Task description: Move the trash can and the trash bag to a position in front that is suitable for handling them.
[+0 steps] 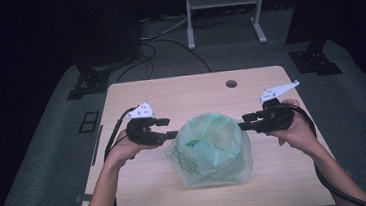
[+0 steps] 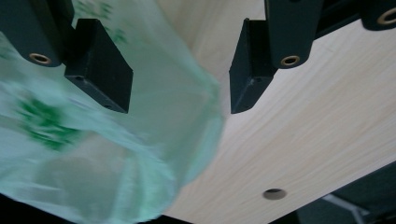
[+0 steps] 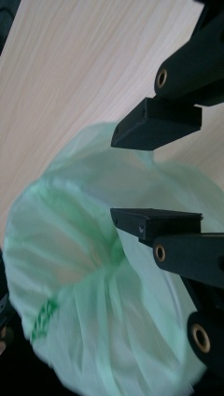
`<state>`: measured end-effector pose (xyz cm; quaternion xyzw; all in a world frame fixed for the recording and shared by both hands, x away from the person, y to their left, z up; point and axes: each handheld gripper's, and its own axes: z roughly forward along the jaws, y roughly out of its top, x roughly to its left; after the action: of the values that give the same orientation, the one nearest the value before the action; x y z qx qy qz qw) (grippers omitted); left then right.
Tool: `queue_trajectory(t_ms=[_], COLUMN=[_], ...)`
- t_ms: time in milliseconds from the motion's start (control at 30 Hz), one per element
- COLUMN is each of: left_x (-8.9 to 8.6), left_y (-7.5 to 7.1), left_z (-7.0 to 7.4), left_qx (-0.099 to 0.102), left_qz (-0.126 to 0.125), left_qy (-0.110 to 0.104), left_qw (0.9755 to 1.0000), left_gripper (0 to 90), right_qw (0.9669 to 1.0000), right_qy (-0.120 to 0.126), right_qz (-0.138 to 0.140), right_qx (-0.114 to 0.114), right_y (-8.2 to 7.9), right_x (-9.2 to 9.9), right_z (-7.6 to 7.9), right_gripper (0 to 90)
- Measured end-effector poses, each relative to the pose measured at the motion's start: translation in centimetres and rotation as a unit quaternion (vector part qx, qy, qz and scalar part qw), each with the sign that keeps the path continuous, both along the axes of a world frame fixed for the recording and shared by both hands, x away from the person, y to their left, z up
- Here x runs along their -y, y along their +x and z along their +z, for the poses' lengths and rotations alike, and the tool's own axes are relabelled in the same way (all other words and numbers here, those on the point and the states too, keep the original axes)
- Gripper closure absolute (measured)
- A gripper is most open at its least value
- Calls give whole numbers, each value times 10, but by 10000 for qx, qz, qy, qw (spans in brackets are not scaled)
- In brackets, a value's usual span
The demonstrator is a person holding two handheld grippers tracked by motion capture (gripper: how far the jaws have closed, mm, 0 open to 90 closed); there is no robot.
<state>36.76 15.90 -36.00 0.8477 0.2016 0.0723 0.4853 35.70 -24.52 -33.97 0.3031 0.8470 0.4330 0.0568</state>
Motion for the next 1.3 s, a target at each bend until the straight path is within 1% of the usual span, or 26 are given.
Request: queue_trajectory(t_ms=[67,167,233,267,300,333,367,400,433,467,500,567,667,733,800,867,967,1000,1067,1133,1167,1200,1267,1300], left_x=[-2,-1,2,5,7,11,11,13,16,17,18,20,24,27,29,32,35,36,38,39,39,39,40,40], left_y=[-10,-21,-26,-29,-30,-31,-31,-32,-32,-33,-32,-31,-29,-27,-24,-21,-17,-15,-14,-12,-11,-11,-10,-10], left_z=[-2,-6,-9,-12,-13,-16,-16,-18,-20,-20,-21,-21,-21,-22,-23,-26,-32,-34,-36,-39,-40,-41,-43,-43], left_qx=[11,-19,-52,-72,-50,-66,-66,-95,-93,-98,-117,-57,-25,26,40,53,8,-12,-24,15,-9,-30,-31,-28], left_qz=[-202,-401,-546,-663,-774,-870,-870,-930,-1027,-1054,-1035,-985,-831,-744,-678,-633,-566,-547,-520,-465,-428,-410,-368,-364], left_qy=[-27,-14,-2,44,124,182,182,200,243,266,250,296,312,341,380,423,428,435,508,551,569,591,614,590], left_qw=[9998,9992,9985,9978,9969,9960,9960,9954,9944,9940,9942,9947,9960,9966,9970,9971,9975,9976,9974,9974,9975,9974,9974,9976], left_gripper=[370,351,352,352,357,391,435,435,475,491,507,520,544,557,579,623,680,694,702,742,790,814,854,878], right_qw=[9995,9983,9970,9966,9962,9961,9961,9956,9953,9953,9950,9946,9956,9962,9968,9970,9977,9977,9980,9979,9979,9979,9975,9974], right_qy=[193,235,289,304,308,305,305,310,298,296,295,309,351,348,363,351,276,252,159,158,182,212,234,268], right_qz=[254,530,697,740,790,806,806,865,907,916,958,993,868,794,714,694,618,619,602,608,590,574,583,572], right_qx=[-55,-111,-162,-193,-209,-186,-186,-187,-138,-116,-52,-15,-12,43,76,33,89,72,117,168,201,213,325,360], right_y=[-7,-19,-24,-26,-28,-29,-29,-31,-32,-33,-33,-32,-29,-27,-25,-23,-23,-22,-23,-23,-24,-24,-25,-26], right_x=[3,2,1,0,0,-1,-1,-1,-2,-2,-2,-3,-1,-1,1,3,5,5,5,5,5,4,3,1], right_z=[1,-1,-4,-5,-7,-8,-8,-9,-10,-10,-10,-10,-10,-11,-12,-15,-18,-19,-19,-17,-15,-12,-6,-3], right_gripper=[562,523,519,511,507,506,506,505,497,497,496,489,488,483,480,478,475,475,468,464,464,462,462,462])
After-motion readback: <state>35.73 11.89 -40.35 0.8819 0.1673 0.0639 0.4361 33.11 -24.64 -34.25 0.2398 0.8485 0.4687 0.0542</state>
